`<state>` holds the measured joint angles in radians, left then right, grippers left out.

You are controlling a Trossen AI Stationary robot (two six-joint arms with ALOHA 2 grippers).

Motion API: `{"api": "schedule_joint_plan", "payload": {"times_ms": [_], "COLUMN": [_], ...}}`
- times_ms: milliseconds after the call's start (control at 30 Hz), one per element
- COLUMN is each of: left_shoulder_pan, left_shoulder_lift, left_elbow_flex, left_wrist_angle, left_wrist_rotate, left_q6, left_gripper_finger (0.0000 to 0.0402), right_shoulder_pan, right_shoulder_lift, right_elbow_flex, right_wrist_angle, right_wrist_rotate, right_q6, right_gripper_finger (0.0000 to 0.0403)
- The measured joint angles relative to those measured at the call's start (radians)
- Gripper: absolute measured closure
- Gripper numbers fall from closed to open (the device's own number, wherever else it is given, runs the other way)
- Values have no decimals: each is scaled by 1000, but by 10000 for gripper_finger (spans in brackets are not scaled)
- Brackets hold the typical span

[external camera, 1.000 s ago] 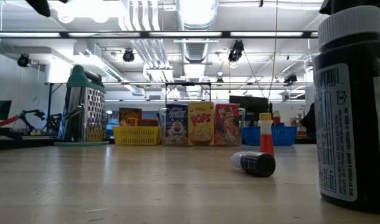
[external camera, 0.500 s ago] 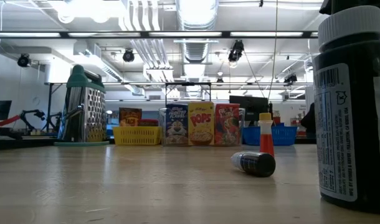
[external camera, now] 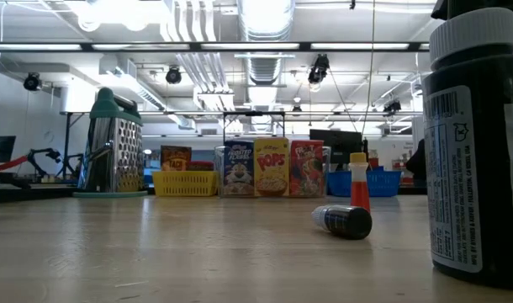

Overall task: Pick & Place Kitchen Items
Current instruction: Put the violet seasoning bottle into the yellow bin

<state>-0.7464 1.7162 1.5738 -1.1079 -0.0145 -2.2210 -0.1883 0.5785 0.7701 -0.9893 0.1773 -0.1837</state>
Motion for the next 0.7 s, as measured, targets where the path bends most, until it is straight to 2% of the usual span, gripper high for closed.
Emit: {"api": "schedule_joint_plan", "payload": {"times_ms": [67, 300, 500, 700], "left_shoulder_pan": [-13, -62, -60, -71], "left_shoulder_lift": [-2, -1, 0, 0], "left_elbow_flex": [6, 10, 8, -14], "left_wrist_angle": [-66, -167, -242, -241], "left_wrist_rotate": [45, 101, 94, 83], "left_q6": [-31, -123, -123, -118], "left_gripper_finger": [322, 321, 318, 268], "right_shoulder_pan": [0, 0, 0, 0], "right_shoulder_lift": [0, 0, 0, 0], "right_elbow_flex": [0, 0, 0, 0], "right_wrist_angle": [0, 0, 0, 0], "right_wrist_rotate": [0, 0, 0, 0], "right_q6": [0, 0, 0, 0], "right_gripper_finger": [394, 394, 394, 394]}}
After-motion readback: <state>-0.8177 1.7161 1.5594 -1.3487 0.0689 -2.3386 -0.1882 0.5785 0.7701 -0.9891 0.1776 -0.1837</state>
